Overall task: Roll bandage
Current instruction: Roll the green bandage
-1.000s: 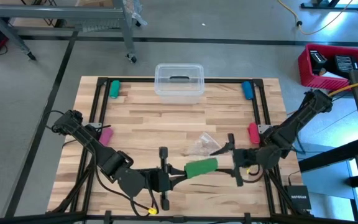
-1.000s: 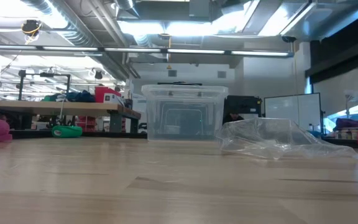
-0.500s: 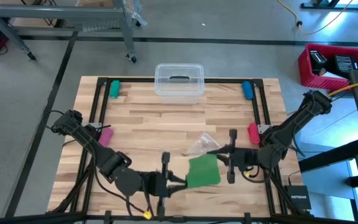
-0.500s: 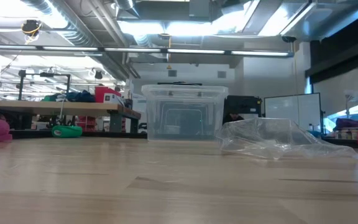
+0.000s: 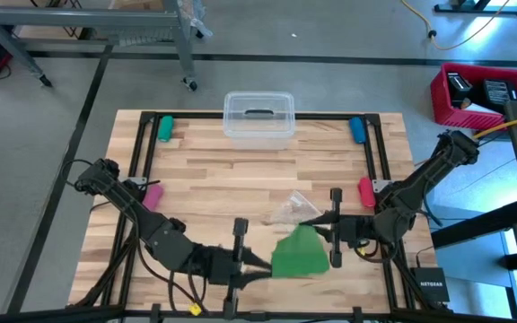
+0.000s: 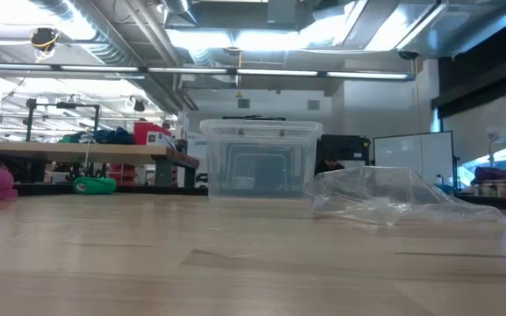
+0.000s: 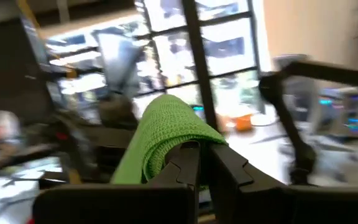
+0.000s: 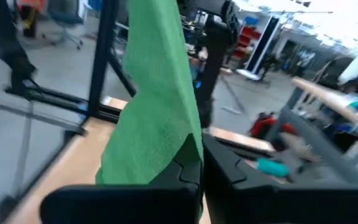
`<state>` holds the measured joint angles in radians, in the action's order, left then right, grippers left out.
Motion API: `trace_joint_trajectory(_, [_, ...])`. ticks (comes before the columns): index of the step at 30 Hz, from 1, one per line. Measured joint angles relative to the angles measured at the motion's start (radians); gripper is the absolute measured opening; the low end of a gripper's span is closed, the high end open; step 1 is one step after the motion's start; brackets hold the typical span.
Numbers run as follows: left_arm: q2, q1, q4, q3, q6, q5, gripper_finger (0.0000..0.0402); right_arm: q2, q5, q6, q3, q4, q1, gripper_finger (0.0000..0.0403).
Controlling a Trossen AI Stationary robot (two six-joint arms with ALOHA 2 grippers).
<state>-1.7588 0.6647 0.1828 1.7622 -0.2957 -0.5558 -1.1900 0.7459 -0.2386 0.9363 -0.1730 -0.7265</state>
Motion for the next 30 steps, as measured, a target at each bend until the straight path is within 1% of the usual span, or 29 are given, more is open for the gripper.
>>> trace_joint_trajectory(3, [0.0, -0.006, -0.009, 0.0, -0.03, -0.097, 0.0011, 0.0, 0.0, 0.103, 0.0, 0.011, 0.0, 0.0033])
trace_joint_trajectory(6, [0.0, -0.012, -0.015, 0.0, -0.053, -0.167, 0.0011, 0.002, 0.001, 0.153, -0.001, 0.009, 0.0, 0.0086])
trace_joint_trajectory(12, [0.0, -0.013, -0.01, 0.0, -0.059, -0.184, 0.0011, 0.008, -0.005, 0.156, 0.058, 0.055, 0.0, 0.0214])
trace_joint_trajectory(14, [0.0, -0.012, -0.01, 0.0, -0.06, -0.184, 0.0011, 0.02, -0.03, 0.163, 0.088, 0.126, 0.0, 0.025])
trace_joint_trajectory(17, [0.0, -0.01, -0.012, 0.0, -0.06, -0.185, 0.0011, 0.043, -0.078, 0.219, 0.149, 0.295, 0.0, 0.029])
trace_joint_trajectory(20, [0.0, -0.01, -0.014, 0.0, -0.077, -0.187, 0.0011, 0.058, -0.132, 0.335, 0.211, 0.486, -0.001, 0.0313])
trace_joint_trajectory(23, [0.0, -0.01, -0.014, 0.0, -0.08, -0.188, 0.0011, 0.067, -0.211, 0.445, 0.256, 0.636, 0.0, 0.032])
trace_joint_trajectory(25, [0.0, -0.01, -0.014, 0.0, -0.082, -0.188, 0.0011, 0.067, -0.243, 0.488, 0.258, 0.678, -0.001, 0.0319])
trace_joint_trajectory(27, [0.0, -0.012, -0.014, 0.0, -0.083, -0.188, 0.0011, 0.061, -0.25, 0.498, 0.242, 0.682, -0.01, 0.0314])
trace_joint_trajectory(29, [0.0, -0.012, -0.014, 0.0, -0.082, -0.188, 0.0011, 0.06, -0.218, 0.498, 0.201, 0.66, -0.033, 0.0307])
trace_joint_trajectory(30, [0.0, -0.012, -0.014, 0.0, -0.082, -0.188, 0.0011, 0.06, -0.191, 0.495, 0.169, 0.62, -0.046, 0.0304])
